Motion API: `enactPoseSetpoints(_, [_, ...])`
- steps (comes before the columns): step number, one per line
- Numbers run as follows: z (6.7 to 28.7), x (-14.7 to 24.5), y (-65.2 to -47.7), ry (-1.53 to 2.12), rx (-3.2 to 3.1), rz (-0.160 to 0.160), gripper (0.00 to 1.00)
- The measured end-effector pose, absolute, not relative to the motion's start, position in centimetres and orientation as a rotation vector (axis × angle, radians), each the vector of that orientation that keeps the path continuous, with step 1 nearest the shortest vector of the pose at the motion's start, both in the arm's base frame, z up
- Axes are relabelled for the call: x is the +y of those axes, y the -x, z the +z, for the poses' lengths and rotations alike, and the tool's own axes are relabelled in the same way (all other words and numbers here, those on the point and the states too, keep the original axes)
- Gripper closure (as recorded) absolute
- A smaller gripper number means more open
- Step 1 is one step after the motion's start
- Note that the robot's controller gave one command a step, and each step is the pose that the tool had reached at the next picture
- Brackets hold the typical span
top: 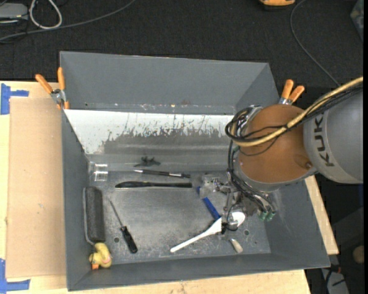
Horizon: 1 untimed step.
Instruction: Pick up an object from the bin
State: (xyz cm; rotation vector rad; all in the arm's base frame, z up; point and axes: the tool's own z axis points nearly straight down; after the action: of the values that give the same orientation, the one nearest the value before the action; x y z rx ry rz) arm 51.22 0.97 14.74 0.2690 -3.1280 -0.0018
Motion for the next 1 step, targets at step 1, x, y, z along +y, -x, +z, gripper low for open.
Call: enactPoseSetpoints(1, [12.73,-3.49,-48.75,-0.825,-3.033,-0.002,0.00])
